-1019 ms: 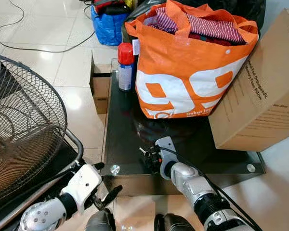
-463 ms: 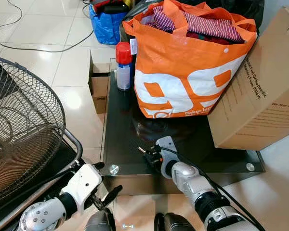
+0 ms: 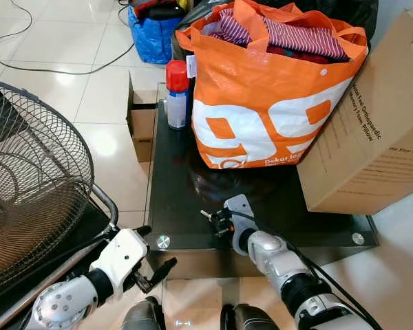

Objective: Hang keys on a hook

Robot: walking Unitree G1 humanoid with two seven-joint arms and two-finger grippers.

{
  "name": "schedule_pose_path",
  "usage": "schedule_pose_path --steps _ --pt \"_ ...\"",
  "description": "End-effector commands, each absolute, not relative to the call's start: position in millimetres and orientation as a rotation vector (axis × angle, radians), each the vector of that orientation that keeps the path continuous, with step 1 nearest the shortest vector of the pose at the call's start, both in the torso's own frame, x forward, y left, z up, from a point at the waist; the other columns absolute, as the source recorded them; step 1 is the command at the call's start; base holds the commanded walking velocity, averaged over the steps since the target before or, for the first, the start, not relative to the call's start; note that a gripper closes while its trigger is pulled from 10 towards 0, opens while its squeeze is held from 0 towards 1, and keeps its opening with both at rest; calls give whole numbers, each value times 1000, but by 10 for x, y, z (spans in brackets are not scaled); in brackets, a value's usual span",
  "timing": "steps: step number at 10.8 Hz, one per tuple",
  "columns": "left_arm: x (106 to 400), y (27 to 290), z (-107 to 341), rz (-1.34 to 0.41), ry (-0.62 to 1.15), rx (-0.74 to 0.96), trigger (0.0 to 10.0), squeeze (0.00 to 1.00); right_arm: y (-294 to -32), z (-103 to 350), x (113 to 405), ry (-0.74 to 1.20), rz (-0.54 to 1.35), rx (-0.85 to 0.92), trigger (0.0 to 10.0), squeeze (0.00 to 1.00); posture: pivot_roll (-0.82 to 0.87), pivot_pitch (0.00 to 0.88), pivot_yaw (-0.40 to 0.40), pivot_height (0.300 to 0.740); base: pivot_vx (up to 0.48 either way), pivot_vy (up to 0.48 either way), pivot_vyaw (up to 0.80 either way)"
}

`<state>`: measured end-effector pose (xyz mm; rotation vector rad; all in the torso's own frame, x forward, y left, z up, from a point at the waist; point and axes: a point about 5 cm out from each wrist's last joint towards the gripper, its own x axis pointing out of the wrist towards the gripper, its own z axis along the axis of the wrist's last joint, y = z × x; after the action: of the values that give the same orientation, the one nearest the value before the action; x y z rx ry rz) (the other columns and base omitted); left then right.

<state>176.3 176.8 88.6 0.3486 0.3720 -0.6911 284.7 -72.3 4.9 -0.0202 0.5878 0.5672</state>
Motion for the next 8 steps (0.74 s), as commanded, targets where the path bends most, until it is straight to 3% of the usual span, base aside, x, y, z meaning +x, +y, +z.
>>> schedule_pose_path --steps 1,5,8 --pt "1763 1725 853 -705 370 349 10000 0 -791 69 2859 580 567 -24 0 0 -12 140 -65 740 0 0 0" --pt "1999 1666 830 -682 311 339 10000 0 -1040 373 2986 457 563 0 0 0 -21 43 -58 740 0 0 0" --pt "2198 1625 1055 -517 179 220 10000 0 -1390 949 2849 306 488 236 0 0 -27 0 -72 740 0 0 0"
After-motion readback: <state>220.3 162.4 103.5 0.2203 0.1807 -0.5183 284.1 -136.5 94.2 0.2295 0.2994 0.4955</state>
